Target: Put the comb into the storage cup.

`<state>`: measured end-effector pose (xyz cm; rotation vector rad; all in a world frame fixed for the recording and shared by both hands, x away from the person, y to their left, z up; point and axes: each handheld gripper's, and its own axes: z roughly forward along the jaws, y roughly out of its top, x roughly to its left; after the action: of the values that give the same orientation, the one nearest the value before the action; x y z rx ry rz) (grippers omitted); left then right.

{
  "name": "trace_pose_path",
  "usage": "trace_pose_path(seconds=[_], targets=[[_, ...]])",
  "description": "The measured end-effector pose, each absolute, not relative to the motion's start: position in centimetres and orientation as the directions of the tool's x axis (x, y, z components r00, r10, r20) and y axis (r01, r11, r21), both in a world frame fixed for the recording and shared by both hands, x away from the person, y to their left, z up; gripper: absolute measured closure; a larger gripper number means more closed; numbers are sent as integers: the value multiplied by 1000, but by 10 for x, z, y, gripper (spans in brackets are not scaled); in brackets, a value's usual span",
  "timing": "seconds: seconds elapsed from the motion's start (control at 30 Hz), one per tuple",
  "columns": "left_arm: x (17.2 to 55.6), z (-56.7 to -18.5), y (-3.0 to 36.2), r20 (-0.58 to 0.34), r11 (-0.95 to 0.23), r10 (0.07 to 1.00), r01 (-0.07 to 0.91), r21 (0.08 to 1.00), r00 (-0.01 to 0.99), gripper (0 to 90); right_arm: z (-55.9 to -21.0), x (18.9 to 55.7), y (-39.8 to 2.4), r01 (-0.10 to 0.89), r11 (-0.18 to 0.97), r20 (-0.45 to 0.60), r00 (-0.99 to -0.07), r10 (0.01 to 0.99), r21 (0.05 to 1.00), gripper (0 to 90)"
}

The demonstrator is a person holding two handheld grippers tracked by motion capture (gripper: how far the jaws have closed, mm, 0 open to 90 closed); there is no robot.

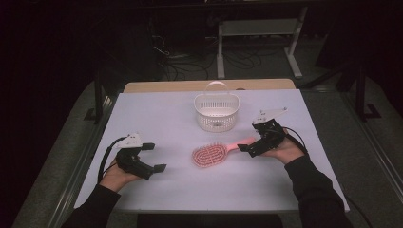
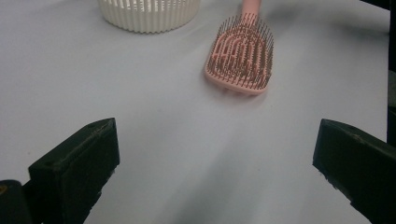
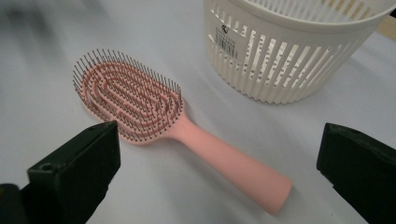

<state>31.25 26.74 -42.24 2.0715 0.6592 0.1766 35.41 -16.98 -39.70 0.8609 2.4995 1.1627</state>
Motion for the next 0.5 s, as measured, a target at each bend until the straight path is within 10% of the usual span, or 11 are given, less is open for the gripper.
trace_pose_path(seconds=[0.5], targets=[[313, -423, 267, -126, -434, 514, 384, 815, 848, 4, -389, 363, -163, 395, 524, 16, -809, 587, 754, 0]])
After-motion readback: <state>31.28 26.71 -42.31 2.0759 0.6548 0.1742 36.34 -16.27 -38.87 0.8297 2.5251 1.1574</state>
